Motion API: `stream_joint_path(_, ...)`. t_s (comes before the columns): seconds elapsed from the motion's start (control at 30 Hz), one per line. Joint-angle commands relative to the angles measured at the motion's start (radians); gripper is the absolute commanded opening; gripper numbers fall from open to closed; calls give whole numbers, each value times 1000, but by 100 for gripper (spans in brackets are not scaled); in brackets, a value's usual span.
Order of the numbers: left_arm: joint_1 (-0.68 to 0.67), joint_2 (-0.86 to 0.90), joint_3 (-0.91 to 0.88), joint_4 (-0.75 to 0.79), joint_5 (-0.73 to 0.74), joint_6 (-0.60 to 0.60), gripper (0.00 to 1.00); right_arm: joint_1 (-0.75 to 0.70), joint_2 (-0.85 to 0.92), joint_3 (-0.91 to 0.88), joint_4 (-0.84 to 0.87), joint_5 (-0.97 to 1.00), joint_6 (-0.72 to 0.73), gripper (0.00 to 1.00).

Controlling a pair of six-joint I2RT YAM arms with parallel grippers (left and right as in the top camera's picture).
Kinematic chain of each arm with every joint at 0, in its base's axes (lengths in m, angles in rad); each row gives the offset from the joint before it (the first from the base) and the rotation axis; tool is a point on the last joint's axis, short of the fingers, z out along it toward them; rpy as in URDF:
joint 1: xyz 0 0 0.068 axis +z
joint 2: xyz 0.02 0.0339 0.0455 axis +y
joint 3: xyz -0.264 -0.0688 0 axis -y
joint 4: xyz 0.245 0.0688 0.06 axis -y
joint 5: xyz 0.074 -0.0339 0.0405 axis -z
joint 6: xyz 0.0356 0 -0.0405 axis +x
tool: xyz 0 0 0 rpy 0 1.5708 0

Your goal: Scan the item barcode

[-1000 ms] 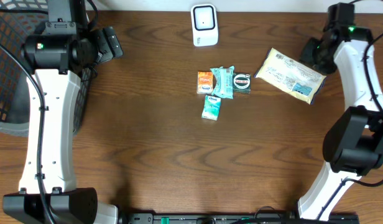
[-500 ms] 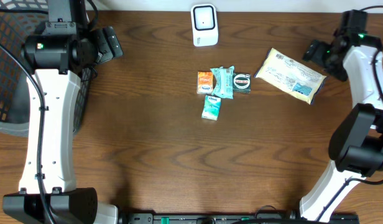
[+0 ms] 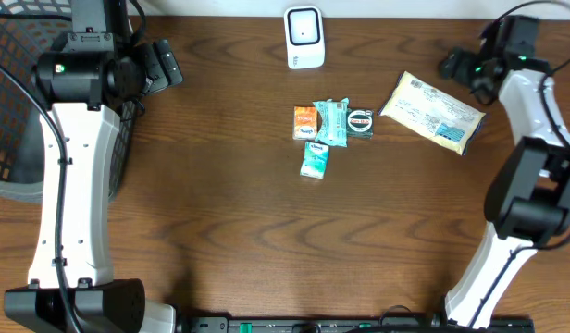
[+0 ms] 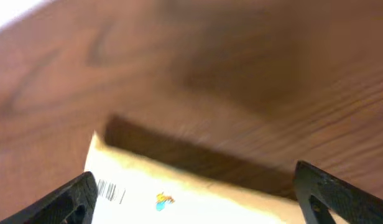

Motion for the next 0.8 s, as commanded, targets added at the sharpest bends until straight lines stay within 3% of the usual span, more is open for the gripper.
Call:
stream_joint_path(0.0,-1,0,3,-2,-16,-2,98,25,8,-5,-50,-82,-13,99)
stream_joint_path(0.23,-1,0,3,-2,-16,-2,98,26,-133,-4,-135,40,37,99)
stream_joint_path(0.37,-1,0,3,-2,-16,-2,98,32,-213,-4,-208,-30,60,93)
stream_joint_path(0.57,-1,0,3,-2,-16,-2,98,107,-203,-14,-247,-161,60,47)
stream_joint_path(0.77,-1,0,3,-2,-16,-2,98,216,-124,-81,-225,-28,212,20)
